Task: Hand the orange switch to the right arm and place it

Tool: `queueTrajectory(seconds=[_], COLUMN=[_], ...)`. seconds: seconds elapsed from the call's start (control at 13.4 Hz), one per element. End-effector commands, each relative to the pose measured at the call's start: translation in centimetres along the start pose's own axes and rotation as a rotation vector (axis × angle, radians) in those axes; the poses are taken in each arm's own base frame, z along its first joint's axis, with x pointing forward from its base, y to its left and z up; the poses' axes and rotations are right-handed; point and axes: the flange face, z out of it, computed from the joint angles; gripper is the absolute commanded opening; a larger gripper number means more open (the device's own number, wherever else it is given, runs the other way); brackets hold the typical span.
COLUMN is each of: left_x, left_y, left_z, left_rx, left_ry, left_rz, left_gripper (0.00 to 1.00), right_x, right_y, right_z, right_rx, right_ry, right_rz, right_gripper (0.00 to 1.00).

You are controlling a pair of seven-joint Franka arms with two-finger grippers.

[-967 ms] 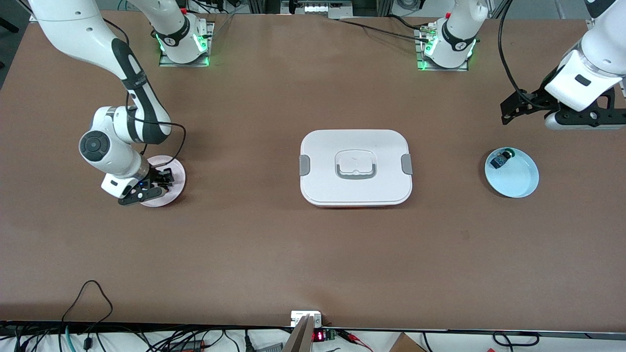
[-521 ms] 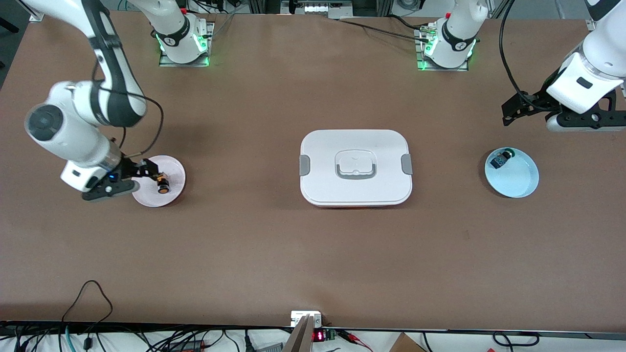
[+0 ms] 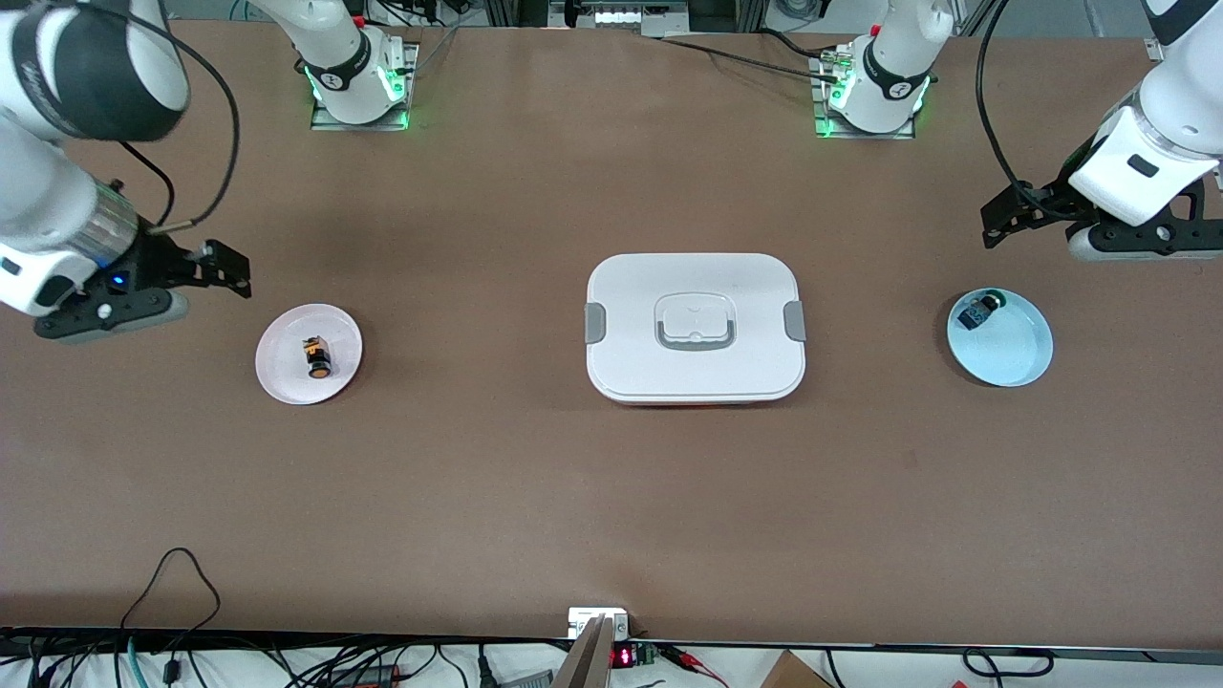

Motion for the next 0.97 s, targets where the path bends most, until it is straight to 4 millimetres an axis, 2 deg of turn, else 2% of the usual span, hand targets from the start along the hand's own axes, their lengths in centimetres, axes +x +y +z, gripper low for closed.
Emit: queueTrajectory(seconds=[0.0,0.15,0.45,0.89], left_x=[0.4,0.3,0.3,0.4], left_y=[0.5,0.7,1.0,1.3], left_z=[-0.5,-0.4,-0.6,-0.9], left_rx=[0.006,0.006,0.005,0.004], left_ry=[0.000,-0.001,0.002,0.010], left_rz=[-0.003,0.000,0.004,0.007], left_gripper=[1.00,1.00,1.00,1.00], right_x=[-0.2,-0.6,-1.5,-1.3], right_y=[-0.7,-0.7,-0.6,-0.3], right_z=[-2.7,-2.8,-4.9,-5.2], right_rx=[0.044,0.040,-0.012,-0.025], right_ry=[-0.042,-0.052,-0.023,-0.011], right_rz=[0.018,0.018,0.011,0.002], right_gripper=[1.00,1.00,1.00,1.00])
